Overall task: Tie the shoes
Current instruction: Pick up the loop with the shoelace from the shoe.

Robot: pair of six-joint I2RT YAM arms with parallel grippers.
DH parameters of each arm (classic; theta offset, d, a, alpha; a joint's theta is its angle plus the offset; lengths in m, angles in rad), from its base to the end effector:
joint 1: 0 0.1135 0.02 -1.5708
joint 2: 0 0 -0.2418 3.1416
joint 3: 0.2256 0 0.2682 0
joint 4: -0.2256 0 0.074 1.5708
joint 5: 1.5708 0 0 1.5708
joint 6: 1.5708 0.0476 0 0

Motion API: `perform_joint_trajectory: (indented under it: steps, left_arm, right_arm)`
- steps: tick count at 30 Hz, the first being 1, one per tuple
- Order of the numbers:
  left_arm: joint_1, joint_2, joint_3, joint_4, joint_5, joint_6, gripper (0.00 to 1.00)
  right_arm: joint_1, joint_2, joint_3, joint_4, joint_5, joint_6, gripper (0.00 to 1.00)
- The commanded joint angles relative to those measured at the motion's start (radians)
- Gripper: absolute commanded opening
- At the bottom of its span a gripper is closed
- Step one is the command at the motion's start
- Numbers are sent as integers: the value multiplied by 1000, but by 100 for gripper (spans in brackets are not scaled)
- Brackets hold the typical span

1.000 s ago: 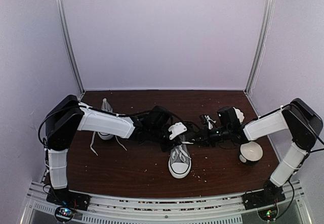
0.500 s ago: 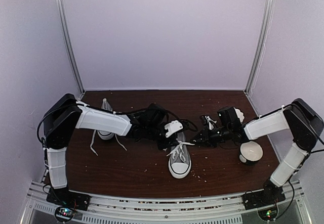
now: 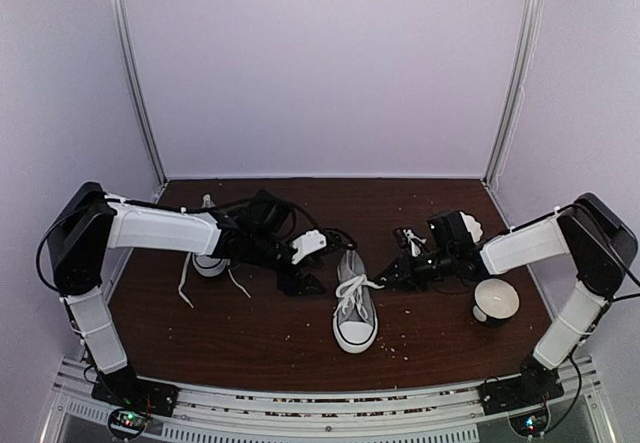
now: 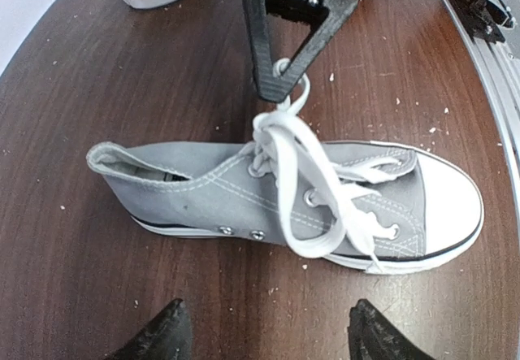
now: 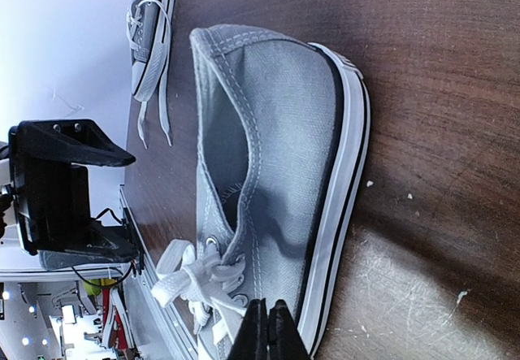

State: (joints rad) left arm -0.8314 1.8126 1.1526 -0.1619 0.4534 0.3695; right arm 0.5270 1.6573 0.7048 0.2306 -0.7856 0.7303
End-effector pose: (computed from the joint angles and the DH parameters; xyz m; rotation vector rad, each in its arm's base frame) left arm 0.2546 -0.3101 0.1498 1.5410 1.8638 -0.7575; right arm 0.2615 0.1911 0.1050 -0.2107 2.5192 1.4931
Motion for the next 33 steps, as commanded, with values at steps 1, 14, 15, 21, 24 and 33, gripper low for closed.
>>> perform_joint_trajectory:
  steps: [1,14,15,21,24,33]
  left_arm:
    - [2,67,79,-69,53,29,66]
    - [-73,157,161,-80,29,8,75]
    - [-74,170,170,-80,14,-1,72]
    - [-68,180,175,-73,10,-17,46]
    - [-57,165,157,-45,57,-30,41]
    - [-49,160,166,-19,167,-51,47]
  right_arm:
    - [2,12,33,-7,-6,-16,0]
    - [2,20,44,-6,-10,-14,0]
    - [2,21,43,-5,-10,-14,0]
    - [2,17,42,-9,-12,-18,0]
    - [2,14,38,-14,-10,-22,0]
    - [2,17,38,-16,-12,-25,0]
